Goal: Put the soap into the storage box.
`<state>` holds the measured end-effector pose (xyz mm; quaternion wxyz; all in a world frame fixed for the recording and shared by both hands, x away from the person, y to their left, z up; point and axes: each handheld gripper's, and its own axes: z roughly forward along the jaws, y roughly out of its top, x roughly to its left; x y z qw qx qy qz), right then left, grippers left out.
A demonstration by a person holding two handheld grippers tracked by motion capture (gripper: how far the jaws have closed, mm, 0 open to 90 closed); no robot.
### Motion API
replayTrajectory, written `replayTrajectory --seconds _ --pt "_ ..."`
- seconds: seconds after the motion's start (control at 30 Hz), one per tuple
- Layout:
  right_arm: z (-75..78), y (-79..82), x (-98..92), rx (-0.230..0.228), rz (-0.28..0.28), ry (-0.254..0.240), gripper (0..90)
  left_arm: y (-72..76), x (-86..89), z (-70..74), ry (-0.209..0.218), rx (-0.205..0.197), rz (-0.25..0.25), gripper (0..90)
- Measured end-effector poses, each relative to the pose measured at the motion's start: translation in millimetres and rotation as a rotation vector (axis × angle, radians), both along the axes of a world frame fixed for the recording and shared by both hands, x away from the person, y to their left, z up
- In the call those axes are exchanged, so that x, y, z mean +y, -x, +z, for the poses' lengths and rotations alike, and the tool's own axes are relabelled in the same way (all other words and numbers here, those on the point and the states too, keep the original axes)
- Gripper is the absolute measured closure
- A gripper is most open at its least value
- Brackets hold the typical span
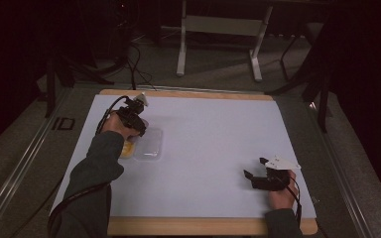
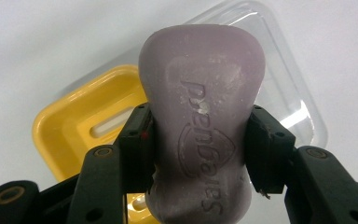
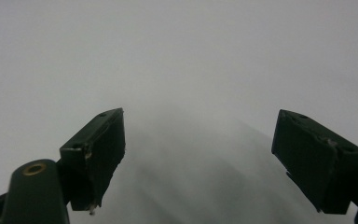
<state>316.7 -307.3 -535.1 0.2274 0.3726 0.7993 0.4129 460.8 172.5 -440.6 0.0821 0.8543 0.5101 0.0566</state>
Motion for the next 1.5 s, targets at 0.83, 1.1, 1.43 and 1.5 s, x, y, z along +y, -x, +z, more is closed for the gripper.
replayTrajectory --seconds 0.83,1.1,1.43,1.5 --pt "0.0 0.1 0.3 0.0 0.001 0.003 16.9 5.0 35.7 -8.9 -0.006 0.011 0.094 49.7" --pt "0.0 0.1 0.5 0.0 0.001 0.004 16.9 6.9 44.8 -15.8 0.004 0.02 0.126 49.7" --pt "-0.1 0.1 0.8 0.0 0.001 0.007 16.9 7.9 48.9 -23.9 0.011 0.035 0.151 49.7" --pt "-0.1 0.1 0.8 -0.001 0.001 0.007 16.9 8.2 49.1 -25.1 0.016 0.032 0.161 49.7"
